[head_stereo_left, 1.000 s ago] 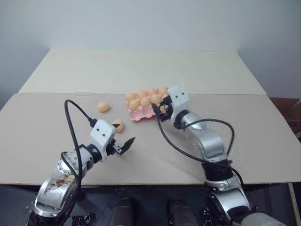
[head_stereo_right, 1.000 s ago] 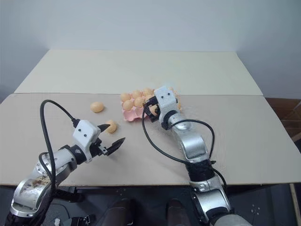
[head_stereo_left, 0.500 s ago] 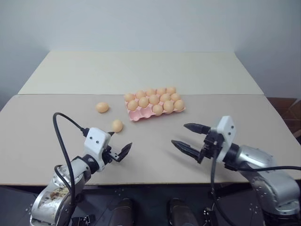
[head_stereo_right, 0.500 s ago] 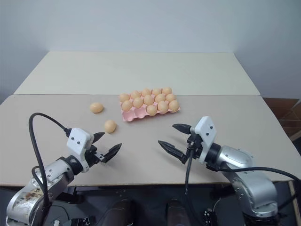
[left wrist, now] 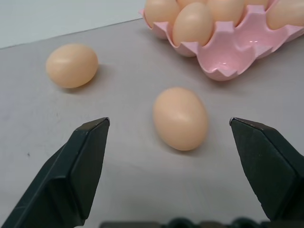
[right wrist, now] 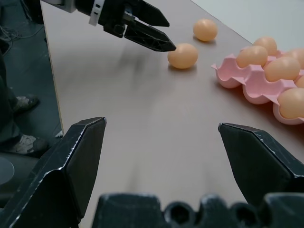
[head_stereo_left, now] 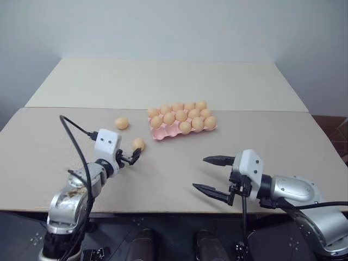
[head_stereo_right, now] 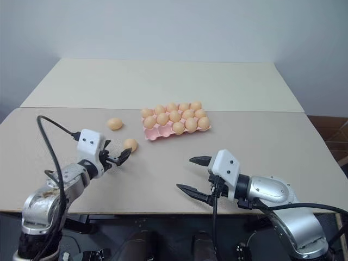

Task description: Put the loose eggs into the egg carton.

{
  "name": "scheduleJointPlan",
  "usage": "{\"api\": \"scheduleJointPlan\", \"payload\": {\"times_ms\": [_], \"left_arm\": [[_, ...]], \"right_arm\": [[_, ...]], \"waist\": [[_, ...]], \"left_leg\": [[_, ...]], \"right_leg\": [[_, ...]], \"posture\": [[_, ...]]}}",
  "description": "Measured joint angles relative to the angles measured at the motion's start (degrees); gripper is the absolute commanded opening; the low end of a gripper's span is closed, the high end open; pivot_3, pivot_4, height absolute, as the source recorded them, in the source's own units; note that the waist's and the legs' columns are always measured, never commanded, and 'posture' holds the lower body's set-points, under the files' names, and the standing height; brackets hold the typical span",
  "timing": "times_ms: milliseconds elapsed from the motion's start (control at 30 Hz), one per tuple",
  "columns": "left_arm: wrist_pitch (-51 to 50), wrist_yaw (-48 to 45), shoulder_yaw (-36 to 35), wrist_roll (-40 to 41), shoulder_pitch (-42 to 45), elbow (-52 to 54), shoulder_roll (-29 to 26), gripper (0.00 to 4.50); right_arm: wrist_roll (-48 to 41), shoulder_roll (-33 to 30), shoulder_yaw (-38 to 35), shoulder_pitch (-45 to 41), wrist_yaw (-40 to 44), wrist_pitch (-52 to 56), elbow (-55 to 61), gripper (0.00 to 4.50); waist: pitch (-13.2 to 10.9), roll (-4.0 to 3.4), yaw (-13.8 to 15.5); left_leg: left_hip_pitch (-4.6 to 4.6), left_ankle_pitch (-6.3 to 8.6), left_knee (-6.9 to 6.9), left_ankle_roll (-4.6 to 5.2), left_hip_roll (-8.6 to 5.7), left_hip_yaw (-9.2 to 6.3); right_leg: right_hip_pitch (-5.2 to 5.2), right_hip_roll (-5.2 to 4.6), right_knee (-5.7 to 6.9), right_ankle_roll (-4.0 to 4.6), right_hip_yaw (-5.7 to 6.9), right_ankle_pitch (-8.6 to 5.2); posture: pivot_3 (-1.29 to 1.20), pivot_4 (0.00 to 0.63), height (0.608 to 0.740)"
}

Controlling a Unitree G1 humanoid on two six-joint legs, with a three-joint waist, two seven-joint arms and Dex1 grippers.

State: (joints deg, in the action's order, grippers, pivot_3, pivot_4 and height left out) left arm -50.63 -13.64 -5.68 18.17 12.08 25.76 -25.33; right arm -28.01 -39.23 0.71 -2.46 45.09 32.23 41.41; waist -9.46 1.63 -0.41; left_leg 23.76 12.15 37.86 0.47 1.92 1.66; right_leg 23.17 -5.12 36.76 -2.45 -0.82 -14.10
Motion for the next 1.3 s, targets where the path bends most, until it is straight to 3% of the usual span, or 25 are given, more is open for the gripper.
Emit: {"api": "scheduleJointPlan", "payload": {"times_ms": [267, 367, 600, 700, 1033, 1300], "left_arm": [[-0.8, 0.6, 2.7, -1.1, 5.0, -6.2, 2.4, 4.35], [-0.9, 0.6, 2.9, -1.2, 5.3, -7.3, 2.9, 3.84], [-0.9, 0.7, 2.9, -1.6, 5.3, -8.3, 3.1, 1.73], [-0.9, 1.0, 2.8, -1.6, 5.3, -8.3, 3.6, 1.36], [-0.8, 0.9, 5.3, -1.9, 7.8, -1.4, 3.4, 1.23], [5.3, 0.0, 12.9, -6.2, 14.2, -8.7, 6.9, 1.22]], "right_arm": [[1.0, 0.3, 1.1, -0.3, -0.2, -2.0, -0.6, 4.49], [0.9, 0.5, 1.2, -1.3, -0.2, -2.0, -0.6, 4.5], [0.7, 0.6, 1.2, -3.3, -0.8, -1.8, -0.6, 4.5], [0.2, 0.6, 1.2, -3.5, -1.5, -1.5, -0.5, 4.5], [-2.6, -1.2, 0.8, -5.4, -1.2, 0.4, 0.2, 4.5], [-2.4, -1.0, 1.4, -7.5, -2.2, 0.6, 0.0, 4.5]], "waist": [[0.0, 0.02, 0.0], [0.0, 0.02, -0.1], [0.0, 0.02, 0.0], [0.0, 0.02, 0.0], [0.0, 0.03, 0.2], [0.0, 0.04, 0.7]], "left_leg": [[0.02, 0.0, 0.0, 0.0, 0.0, -0.01], [0.0, 0.0, 0.0, 0.0, 0.0, -0.02], [0.01, 0.0, 0.0, 0.0, -0.01, -0.03], [0.01, 0.0, 0.0, 0.0, -0.01, -0.03], [0.0, 0.0, 0.01, 0.0, -0.03, -0.02], [0.04, 0.0, 0.01, 0.0, -0.07, -0.02]], "right_leg": [[0.01, -0.01, 0.0, 0.0, -0.01, 0.0], [0.01, 0.0, 0.02, 0.0, -0.01, 0.01], [0.01, -0.03, 0.01, 0.0, -0.01, 0.01], [0.0, -0.03, 0.01, 0.0, -0.01, 0.01], [-0.01, -0.03, 0.02, 0.0, -0.01, 0.02], [-0.01, -0.04, -0.01, -0.02, -0.01, 0.01]], "posture": [[0.0, 0.15, 0.74], [0.0, 0.15, 0.74], [0.0, 0.15, 0.74], [0.0, 0.15, 0.74], [0.0, 0.15, 0.74], [0.0, 0.15, 0.74]]}}
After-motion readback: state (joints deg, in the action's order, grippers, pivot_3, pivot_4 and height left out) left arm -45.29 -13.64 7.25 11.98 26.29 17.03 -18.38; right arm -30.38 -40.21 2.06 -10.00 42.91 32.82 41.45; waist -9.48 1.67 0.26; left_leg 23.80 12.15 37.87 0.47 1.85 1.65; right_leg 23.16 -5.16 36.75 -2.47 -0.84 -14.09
